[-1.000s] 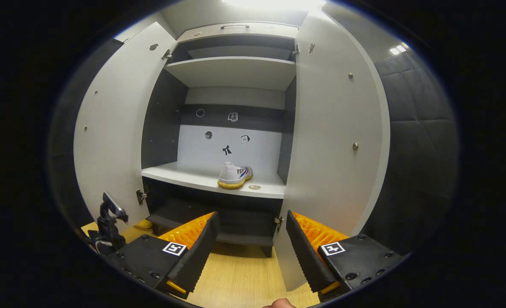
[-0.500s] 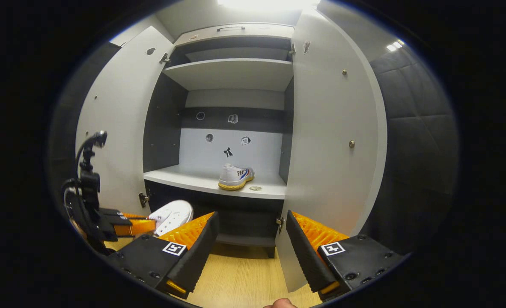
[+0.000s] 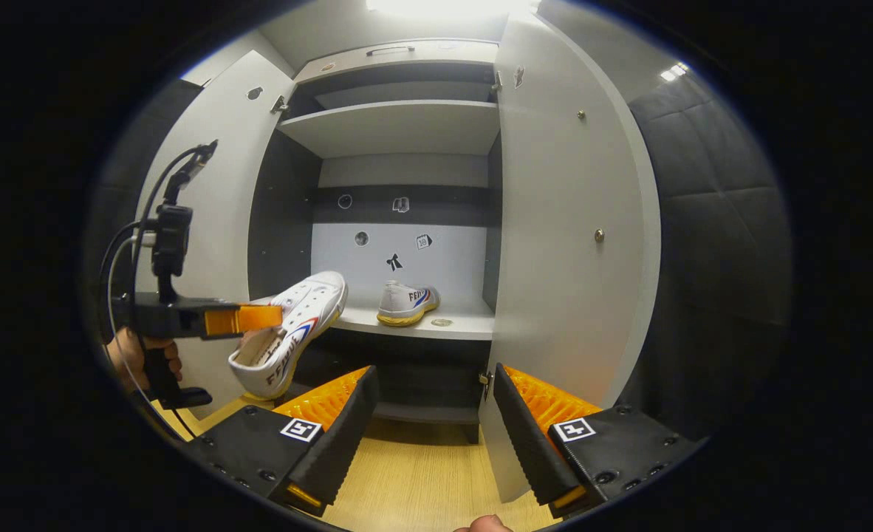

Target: Grab one shoe with the right hand and put it into the shoe cabinet, grab the other shoe with the left hand and put it into the shoe cabinet; then close the right door with the right hand and the left door with the left hand.

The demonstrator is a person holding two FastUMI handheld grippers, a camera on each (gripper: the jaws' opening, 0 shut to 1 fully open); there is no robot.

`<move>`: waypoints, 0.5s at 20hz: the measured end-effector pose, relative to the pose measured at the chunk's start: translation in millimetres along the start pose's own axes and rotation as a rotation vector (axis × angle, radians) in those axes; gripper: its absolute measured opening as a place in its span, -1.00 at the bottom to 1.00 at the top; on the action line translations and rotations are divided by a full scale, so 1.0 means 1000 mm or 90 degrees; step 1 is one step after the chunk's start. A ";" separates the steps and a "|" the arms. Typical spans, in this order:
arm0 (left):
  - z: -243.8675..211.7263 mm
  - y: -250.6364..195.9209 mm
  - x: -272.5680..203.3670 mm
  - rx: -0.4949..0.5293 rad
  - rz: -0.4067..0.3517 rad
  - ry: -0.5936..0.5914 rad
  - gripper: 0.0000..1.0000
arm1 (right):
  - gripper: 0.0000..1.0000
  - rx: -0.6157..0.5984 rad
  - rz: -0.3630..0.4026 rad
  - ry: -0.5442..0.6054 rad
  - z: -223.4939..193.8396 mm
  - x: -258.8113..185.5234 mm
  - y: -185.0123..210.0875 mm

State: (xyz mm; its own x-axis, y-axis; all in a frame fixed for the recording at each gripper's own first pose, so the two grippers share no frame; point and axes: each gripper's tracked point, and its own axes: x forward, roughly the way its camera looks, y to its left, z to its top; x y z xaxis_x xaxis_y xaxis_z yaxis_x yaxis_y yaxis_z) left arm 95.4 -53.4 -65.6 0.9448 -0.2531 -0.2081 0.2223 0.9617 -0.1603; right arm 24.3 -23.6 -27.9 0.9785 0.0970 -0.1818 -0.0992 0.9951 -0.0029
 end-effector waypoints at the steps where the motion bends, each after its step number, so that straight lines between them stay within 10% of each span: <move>1: 0.005 0.004 0.008 -0.004 0.005 -0.008 -0.98 | 0.96 0.001 0.001 0.000 -0.001 0.000 0.000; 10: 0.048 0.029 0.082 0.007 0.043 -0.056 -0.99 | 0.96 -0.001 -0.013 0.014 -0.015 0.001 -0.009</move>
State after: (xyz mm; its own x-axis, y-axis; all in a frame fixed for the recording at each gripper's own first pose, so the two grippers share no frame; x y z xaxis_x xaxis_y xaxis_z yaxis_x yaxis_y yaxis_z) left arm 191.3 -41.5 -40.8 0.9752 -0.1780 -0.1317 0.1599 0.9775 -0.1376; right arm 23.4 -33.3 -43.3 0.9763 0.0756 -0.2028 -0.0790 0.9968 -0.0088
